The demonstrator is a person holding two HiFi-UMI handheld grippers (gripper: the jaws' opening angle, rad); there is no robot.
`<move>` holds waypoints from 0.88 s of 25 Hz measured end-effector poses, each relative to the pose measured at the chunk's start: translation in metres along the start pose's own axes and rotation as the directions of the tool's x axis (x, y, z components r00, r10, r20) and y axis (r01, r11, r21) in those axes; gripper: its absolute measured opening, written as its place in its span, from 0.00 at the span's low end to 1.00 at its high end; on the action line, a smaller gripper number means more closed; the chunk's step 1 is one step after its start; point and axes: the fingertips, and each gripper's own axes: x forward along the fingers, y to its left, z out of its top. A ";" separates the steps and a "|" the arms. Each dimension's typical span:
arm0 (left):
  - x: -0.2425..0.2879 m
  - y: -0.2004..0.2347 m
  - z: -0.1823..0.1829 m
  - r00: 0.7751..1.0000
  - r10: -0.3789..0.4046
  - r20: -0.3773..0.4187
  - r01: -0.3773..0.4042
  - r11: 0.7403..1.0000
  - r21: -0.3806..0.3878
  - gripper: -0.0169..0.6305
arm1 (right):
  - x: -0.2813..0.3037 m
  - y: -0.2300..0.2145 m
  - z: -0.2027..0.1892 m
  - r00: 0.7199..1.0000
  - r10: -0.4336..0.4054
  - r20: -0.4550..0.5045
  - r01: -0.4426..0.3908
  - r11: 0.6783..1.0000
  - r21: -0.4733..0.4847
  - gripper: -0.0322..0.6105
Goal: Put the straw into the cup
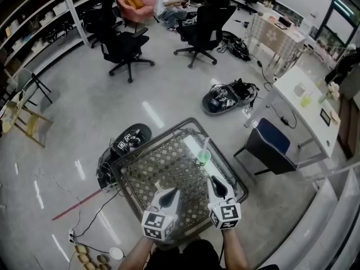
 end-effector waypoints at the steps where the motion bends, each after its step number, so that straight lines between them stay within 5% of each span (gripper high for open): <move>1: -0.009 -0.002 0.004 1.000 -0.003 0.011 0.003 1.000 0.008 0.04 | -0.010 0.007 0.003 1.000 -0.005 0.007 0.005 1.000 0.000 0.13; 22: -0.156 -0.025 0.037 0.988 -0.053 0.144 0.042 0.996 0.082 0.04 | -0.151 0.126 0.036 0.991 -0.061 0.123 0.066 0.997 -0.039 0.05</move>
